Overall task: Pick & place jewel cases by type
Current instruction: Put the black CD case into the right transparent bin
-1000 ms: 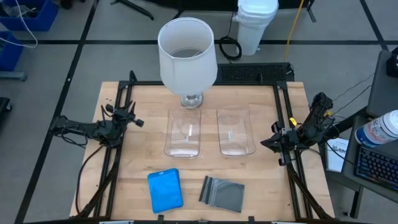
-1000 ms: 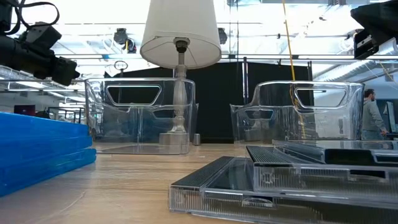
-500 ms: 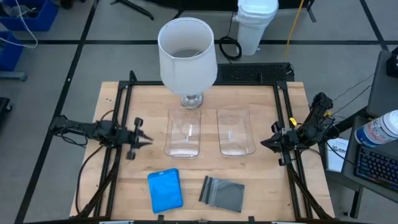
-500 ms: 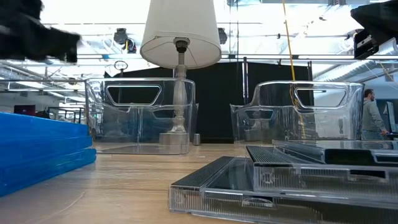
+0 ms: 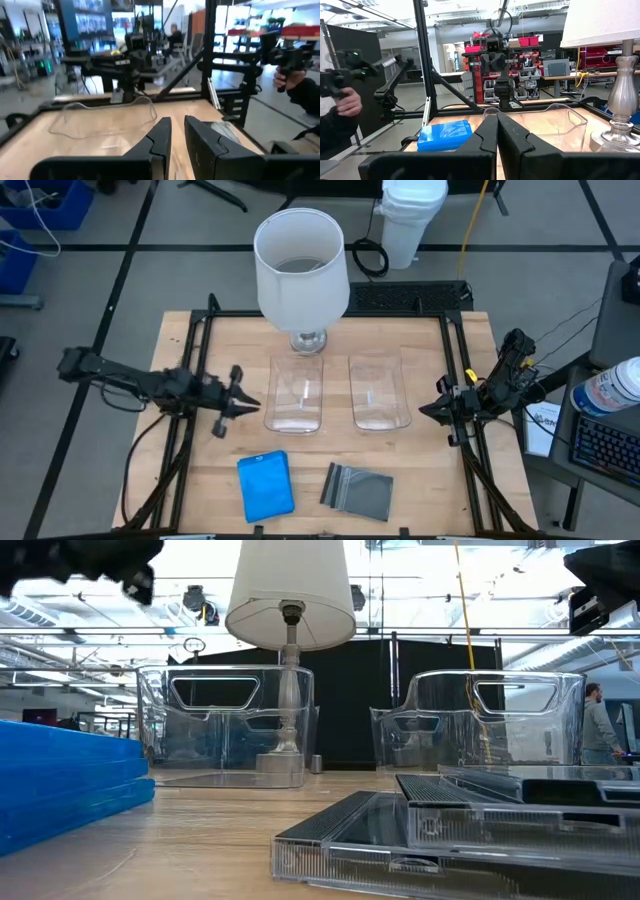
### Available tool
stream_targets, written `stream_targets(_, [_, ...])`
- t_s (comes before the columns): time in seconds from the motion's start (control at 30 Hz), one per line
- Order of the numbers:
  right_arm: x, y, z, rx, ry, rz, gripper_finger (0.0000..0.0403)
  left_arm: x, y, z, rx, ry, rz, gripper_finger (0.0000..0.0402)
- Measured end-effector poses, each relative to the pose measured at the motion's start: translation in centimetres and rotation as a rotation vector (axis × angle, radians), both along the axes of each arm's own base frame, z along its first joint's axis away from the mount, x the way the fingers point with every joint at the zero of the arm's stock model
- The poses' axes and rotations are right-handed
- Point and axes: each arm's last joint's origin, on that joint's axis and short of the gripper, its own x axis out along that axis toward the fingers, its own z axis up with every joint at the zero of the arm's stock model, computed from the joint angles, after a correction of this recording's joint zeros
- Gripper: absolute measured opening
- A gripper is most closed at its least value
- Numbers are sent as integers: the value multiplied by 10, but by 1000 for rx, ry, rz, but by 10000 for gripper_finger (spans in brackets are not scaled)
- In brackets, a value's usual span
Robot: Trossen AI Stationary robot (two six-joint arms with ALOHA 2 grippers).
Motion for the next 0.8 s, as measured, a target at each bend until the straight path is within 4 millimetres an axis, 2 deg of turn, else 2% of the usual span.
stream_targets(0.2, [0, 0, 0, 3, -2, 0, 0, 64, -17, 20, -23, 126, 39, 62])
stream_targets(0.3, [0, 0, 1, 6, -5, 0, 0, 94, -24, 23, -16, 178, 35, 62])
stream_targets(0.47, [0, 0, 1, 6, -5, 0, 0, 129, -38, 45, 72, 192, -76, 62])
stream_targets(0.63, [0, 0, 1, 5, -5, 0, 0, 145, -59, 59, 228, 262, -35, 53])
stream_targets(0.7, [0, 0, 1, -13, -6, -4, 0, 145, -65, 68, 263, 267, 12, 34])
stream_targets(0.8, [0, 0, 2, -72, -13, -15, 0, 142, -70, 71, 287, 280, -27, 7])
